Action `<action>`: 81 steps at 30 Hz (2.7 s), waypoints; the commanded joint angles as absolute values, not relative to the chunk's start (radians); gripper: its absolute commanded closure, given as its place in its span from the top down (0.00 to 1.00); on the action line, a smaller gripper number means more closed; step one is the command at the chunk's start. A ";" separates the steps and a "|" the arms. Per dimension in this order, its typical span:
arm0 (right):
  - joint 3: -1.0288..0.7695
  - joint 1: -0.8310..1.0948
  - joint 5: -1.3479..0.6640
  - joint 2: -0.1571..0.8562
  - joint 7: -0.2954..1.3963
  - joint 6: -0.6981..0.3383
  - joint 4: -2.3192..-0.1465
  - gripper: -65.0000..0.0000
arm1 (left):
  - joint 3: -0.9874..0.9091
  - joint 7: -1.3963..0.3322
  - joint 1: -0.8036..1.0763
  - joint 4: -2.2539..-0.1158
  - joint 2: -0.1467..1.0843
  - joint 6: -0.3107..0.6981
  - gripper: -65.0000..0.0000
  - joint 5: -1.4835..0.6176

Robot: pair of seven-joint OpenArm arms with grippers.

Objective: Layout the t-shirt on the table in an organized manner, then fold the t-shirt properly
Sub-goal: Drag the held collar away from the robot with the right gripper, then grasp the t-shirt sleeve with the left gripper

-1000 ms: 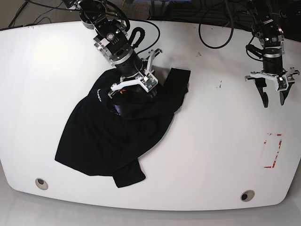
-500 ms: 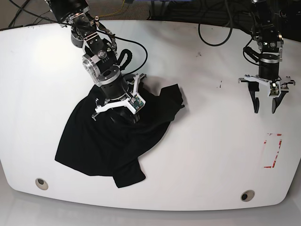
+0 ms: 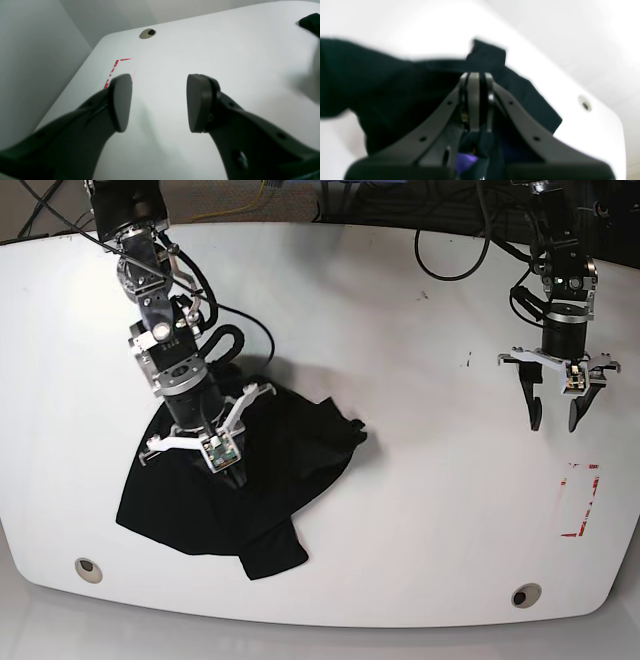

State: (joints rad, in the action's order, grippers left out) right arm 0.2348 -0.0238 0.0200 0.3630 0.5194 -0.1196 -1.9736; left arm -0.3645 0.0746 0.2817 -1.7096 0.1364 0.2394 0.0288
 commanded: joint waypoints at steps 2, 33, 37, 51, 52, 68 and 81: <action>0.214 -0.088 -0.008 0.390 0.490 -0.114 -1.982 0.00 | -0.367 0.110 0.262 -1.728 0.148 0.234 0.51 0.022; 0.153 -0.499 -0.183 0.641 0.487 -0.114 -1.896 0.00 | -0.168 0.108 0.160 -1.730 0.183 0.234 0.51 0.022; 0.154 -0.538 -0.203 0.665 0.487 -0.114 -1.883 0.00 | -0.128 0.107 0.139 -1.730 0.180 0.234 0.51 0.022; 0.197 -0.727 -0.317 0.727 0.487 -0.114 -1.801 0.00 | 0.074 0.015 0.010 -1.725 0.176 0.234 0.51 0.022; 0.205 -0.742 -0.317 0.734 0.487 -0.114 -1.791 0.00 | 0.081 0.010 0.007 -1.725 0.173 0.234 0.51 0.022; 0.266 -0.802 -0.318 0.748 0.487 -0.116 -1.771 0.00 | 0.159 0.008 0.008 -1.603 0.101 0.234 0.78 0.018; 0.266 -0.745 -0.317 0.742 0.487 -0.116 -1.774 0.00 | 0.214 0.008 -0.090 -1.316 0.059 0.234 0.89 0.021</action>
